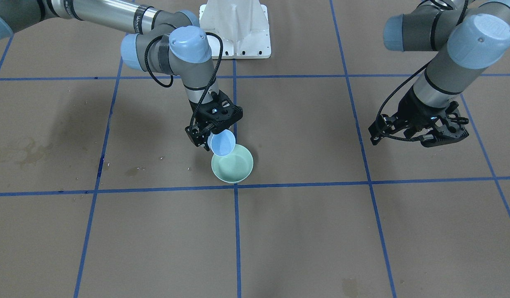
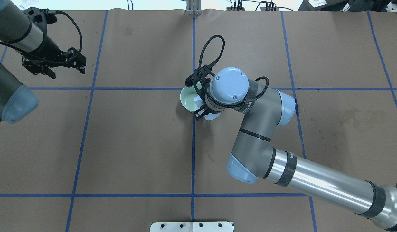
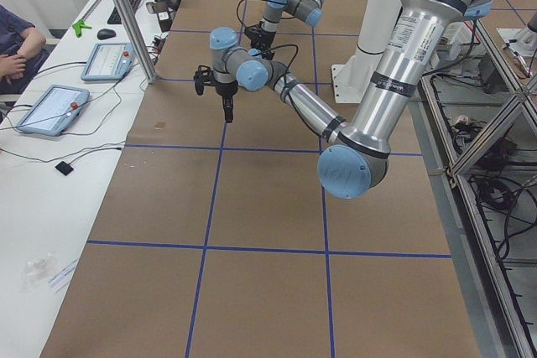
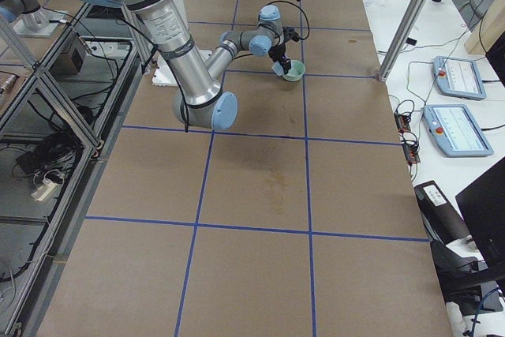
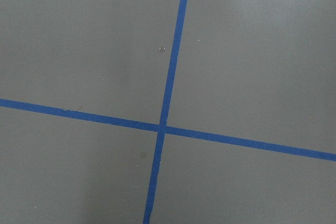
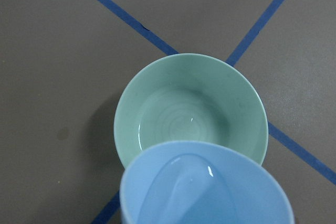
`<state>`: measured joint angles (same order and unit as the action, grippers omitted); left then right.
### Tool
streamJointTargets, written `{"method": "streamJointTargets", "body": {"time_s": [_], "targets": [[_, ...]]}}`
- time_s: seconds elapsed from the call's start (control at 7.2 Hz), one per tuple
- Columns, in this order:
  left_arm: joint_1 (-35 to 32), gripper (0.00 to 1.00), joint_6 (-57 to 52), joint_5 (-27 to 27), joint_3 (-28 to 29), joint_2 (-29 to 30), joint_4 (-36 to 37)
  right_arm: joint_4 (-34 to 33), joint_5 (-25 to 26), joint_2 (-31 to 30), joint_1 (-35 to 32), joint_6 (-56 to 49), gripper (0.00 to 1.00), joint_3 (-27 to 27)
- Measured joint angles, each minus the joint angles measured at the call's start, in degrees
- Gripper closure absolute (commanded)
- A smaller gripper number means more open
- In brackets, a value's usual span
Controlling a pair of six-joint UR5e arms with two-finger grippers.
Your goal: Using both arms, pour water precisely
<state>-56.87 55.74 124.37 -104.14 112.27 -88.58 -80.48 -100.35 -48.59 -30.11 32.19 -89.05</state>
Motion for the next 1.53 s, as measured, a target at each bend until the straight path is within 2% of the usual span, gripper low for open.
{"method": "streamJointTargets", "body": {"time_s": [0.42, 1.53], "targets": [[0.0, 0.0, 0.0, 0.0, 0.0, 0.0, 0.0, -4.9, -2.2, 3.2, -0.8, -1.2, 1.0, 2.2], [0.0, 0.0, 0.0, 0.0, 0.1, -0.1, 0.0, -18.0, -4.4, 7.1, -1.5, -10.0, 1.0, 2.8]]}}
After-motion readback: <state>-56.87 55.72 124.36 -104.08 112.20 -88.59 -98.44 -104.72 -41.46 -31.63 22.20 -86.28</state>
